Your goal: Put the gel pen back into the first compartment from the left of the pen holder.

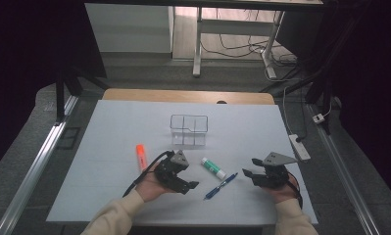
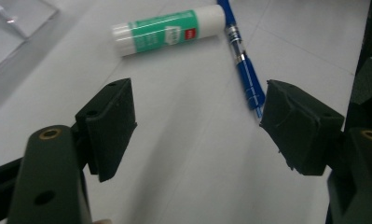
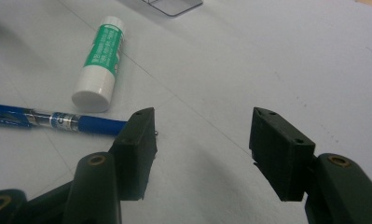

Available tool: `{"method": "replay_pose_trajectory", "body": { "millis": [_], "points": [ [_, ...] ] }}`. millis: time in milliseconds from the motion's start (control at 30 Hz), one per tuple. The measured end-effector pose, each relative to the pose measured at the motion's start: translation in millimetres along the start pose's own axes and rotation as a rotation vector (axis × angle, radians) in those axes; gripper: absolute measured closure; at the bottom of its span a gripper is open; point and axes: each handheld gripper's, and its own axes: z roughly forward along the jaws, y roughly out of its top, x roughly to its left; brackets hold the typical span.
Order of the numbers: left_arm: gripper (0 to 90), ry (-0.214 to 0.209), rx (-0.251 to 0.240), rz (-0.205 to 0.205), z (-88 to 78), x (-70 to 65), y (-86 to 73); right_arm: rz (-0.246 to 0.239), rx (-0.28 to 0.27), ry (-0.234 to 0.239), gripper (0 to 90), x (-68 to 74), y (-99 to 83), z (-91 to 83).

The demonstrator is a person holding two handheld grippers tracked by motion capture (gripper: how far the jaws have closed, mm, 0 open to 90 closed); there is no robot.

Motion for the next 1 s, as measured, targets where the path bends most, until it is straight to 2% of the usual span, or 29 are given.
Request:
{"method": "replay_pose_trajectory", "body": {
  "millis": [200,433,667,1000],
  "points": [
    [28.6,-0.023,0.035,0.032,17.1,-9.5,11.9,0.0,0.002,-0.005,41.0,-0.6,-0.2,0.4],
    [32.5,-0.043,0.076,0.032,32.3,-14.8,21.6,0.001,0.006,-0.009,41.0,-0.9,-0.5,1.2],
    [35.7,-0.063,0.123,0.056,46.8,-22.2,34.1,-0.003,0.013,-0.012,41.0,-1.3,-0.6,1.6],
    [38.7,-0.075,0.164,0.049,66.7,-26.8,44.6,-0.001,0.022,-0.018,41.0,-2.0,-1.0,2.4]
  ]
}}
